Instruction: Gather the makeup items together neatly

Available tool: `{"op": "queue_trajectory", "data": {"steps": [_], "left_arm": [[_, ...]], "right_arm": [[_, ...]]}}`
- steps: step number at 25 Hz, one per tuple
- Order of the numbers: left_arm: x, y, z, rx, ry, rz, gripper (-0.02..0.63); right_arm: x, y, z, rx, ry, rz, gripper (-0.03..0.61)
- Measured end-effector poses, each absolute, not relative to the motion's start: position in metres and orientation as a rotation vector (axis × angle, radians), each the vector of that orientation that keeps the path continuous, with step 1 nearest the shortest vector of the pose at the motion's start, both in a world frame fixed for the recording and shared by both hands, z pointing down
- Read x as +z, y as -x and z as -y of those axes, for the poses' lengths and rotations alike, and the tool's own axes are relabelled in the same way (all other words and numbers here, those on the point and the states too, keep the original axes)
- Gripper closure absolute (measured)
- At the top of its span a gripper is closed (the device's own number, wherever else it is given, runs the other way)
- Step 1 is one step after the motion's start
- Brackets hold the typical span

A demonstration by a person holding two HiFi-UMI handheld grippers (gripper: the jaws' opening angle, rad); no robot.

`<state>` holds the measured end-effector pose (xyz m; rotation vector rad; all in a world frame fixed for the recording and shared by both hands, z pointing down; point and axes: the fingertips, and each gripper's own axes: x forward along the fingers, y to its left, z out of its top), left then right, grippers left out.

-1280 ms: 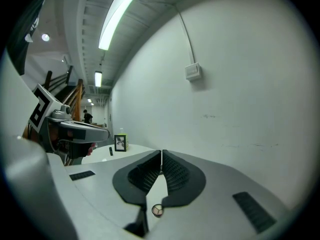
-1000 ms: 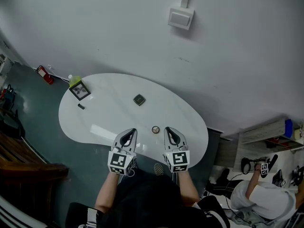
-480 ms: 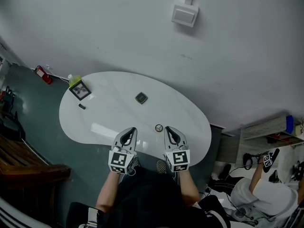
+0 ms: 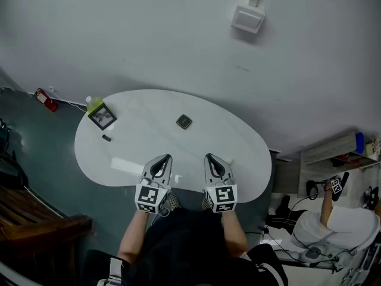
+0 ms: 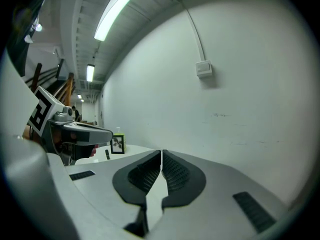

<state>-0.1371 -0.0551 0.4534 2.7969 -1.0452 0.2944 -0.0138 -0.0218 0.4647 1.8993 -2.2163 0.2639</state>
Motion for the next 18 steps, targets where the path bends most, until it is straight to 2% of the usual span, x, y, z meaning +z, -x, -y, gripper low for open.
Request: {"op": "queue_trajectory", "data": {"steps": [10, 18], "left_arm": [[0.451, 0.167, 0.081, 0.242, -2.817, 1.015, 0.594], [0.462, 0.176, 0.120, 0.242, -2.762, 1.058, 0.594]], "right_arm": [[0.473, 0.062, 0.050, 0.266, -1.855, 2.207, 0.541], [0.478, 0.069, 0.102, 0.254, -1.791, 2.222, 0.541]]}}
